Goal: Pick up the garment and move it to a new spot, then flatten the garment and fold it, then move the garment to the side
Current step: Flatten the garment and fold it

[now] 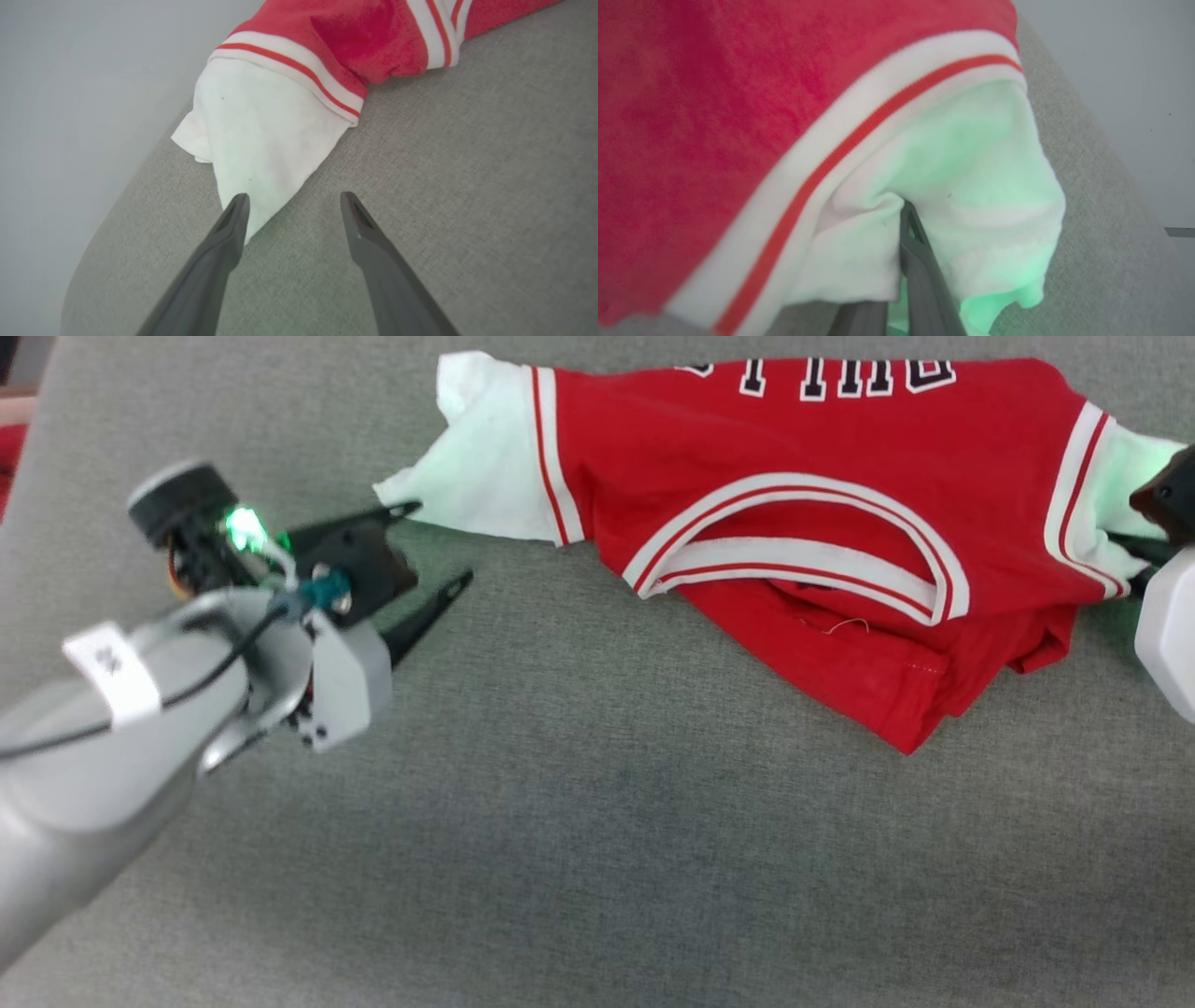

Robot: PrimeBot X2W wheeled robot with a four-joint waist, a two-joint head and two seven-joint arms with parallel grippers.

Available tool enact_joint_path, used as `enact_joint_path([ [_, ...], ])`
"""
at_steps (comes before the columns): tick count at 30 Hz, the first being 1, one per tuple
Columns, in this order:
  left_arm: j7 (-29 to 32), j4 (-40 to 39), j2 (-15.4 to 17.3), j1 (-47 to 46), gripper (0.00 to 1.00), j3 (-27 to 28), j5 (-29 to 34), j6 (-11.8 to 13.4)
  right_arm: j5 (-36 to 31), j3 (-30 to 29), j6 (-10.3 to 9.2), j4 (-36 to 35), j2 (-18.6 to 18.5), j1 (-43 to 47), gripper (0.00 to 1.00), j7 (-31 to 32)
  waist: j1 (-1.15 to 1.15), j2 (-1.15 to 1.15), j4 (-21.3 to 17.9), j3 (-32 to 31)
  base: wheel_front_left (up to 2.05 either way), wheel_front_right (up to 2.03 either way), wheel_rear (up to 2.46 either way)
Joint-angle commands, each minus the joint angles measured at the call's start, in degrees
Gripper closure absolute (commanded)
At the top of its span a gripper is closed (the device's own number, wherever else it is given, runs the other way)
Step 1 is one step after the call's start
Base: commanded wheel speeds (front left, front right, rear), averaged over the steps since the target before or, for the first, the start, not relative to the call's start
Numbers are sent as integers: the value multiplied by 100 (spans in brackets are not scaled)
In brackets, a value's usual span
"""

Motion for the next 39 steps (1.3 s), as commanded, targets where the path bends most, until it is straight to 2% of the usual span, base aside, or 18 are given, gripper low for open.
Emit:
enact_joint_path([
  [1, -60, 190, -80, -260, 0, -154, -58, 14, 44, 164, -8, 125, 26, 104, 100, 64, 0, 0, -70, 120, 0, 0, 0],
  [5, -87, 644, -354, -640, 0, -385, -56, 13, 77, 239, -8, 129, 21, 12, 100, 60, 0, 0, -97, 232, 0, 0, 0],
  [7, 71, 700, -510, -493, 0, -402, 142, 13, 85, 284, -8, 143, 44, -24, 100, 58, 0, 0, -113, 264, 0, 0, 0],
  [13, 357, 701, -613, -352, 0, -413, 505, 13, 132, 393, -8, 162, 122, -97, 100, 56, 0, 0, -141, 320, 0, 0, 0],
  [20, 113, 1135, -707, -543, 0, -417, 591, 13, 155, 485, -7, 153, 179, -184, 100, 19, 0, 0, -158, 374, 0, 0, 0],
  [30, -145, 1664, -1066, -582, 0, -424, 557, 13, 238, 562, -7, 181, 205, -241, 100, -45, 0, 0, -199, 402, 0, 0, 0],
  [31, -149, 1705, -1092, -578, 17, -427, 540, 12, 235, 566, -7, 187, 216, -241, 100, -45, 0, 0, -205, 404, 0, 0, 0],
  [32, -155, 1744, -1110, -579, 48, -426, 536, 12, 238, 572, -7, 194, 225, -242, 100, -51, 0, 0, -212, 406, 0, 0, 0],
  [34, -175, 1834, -1136, -586, 88, -426, 470, 12, 256, 586, -3, 201, 241, -249, 100, -53, 0, 0, -226, 409, 0, 0, 0],
  [35, -193, 1877, -1137, -604, 100, -425, 435, 12, 264, 595, -3, 203, 243, -250, 100, -57, 0, 0, -231, 409, 0, 0, 0],
  [39, -317, 2053, -1176, -670, 100, -414, 228, 12, 295, 620, -3, 221, 244, -245, 100, -76, 0, 0, -240, 390, 0, 0, 0],
])
